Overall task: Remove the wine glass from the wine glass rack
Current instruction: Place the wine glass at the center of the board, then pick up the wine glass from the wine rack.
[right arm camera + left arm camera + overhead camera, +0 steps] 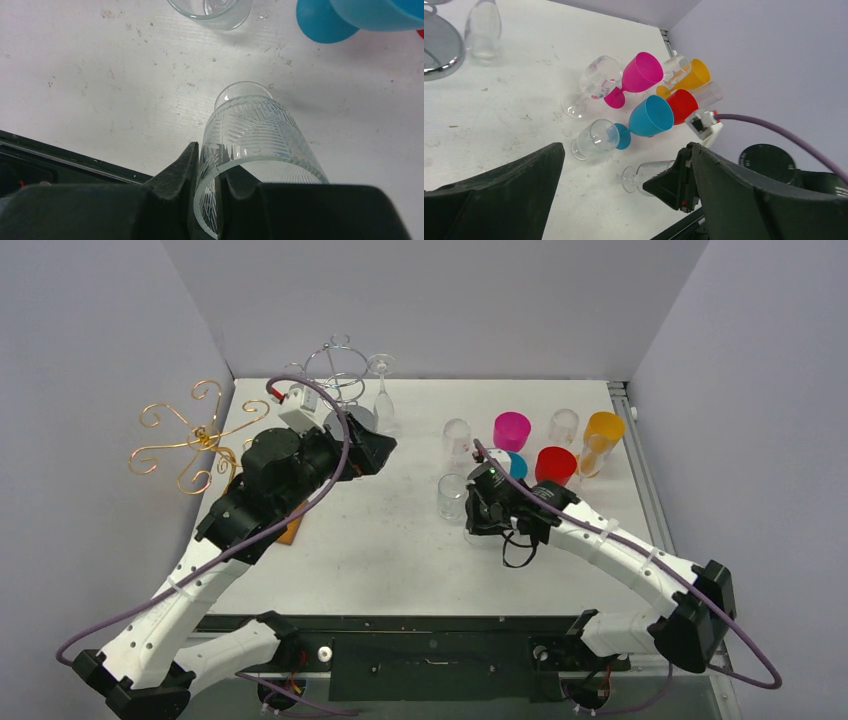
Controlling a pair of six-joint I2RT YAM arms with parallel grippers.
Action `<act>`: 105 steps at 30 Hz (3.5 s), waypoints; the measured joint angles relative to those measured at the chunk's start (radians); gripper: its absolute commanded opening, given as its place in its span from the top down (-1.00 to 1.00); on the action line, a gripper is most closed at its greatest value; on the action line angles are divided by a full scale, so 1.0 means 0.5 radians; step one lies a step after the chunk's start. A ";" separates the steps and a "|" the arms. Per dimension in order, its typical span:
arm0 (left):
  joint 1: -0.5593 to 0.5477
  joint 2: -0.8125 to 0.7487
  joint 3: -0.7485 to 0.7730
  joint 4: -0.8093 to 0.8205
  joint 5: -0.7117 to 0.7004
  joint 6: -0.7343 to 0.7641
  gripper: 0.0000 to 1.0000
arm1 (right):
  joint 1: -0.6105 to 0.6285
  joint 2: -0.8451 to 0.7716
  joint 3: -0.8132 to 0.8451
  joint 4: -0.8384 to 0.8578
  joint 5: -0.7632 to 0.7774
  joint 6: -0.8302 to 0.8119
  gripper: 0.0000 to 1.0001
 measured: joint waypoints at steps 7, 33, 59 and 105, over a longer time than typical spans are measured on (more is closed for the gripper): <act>0.001 -0.107 0.035 -0.050 -0.100 0.079 -0.93 | 0.082 0.336 0.000 0.129 0.002 -0.005 1.00; 0.045 -0.147 0.052 -0.127 -0.198 0.200 -0.93 | 0.107 0.672 0.137 0.106 0.055 -0.076 0.32; 0.170 0.240 0.372 -0.101 -0.325 0.053 -0.93 | 0.023 0.190 0.507 -0.153 0.055 -0.157 -0.09; 0.316 1.515 0.774 0.273 -0.834 -1.056 -0.11 | -0.858 0.382 1.005 0.742 -0.642 0.174 -0.13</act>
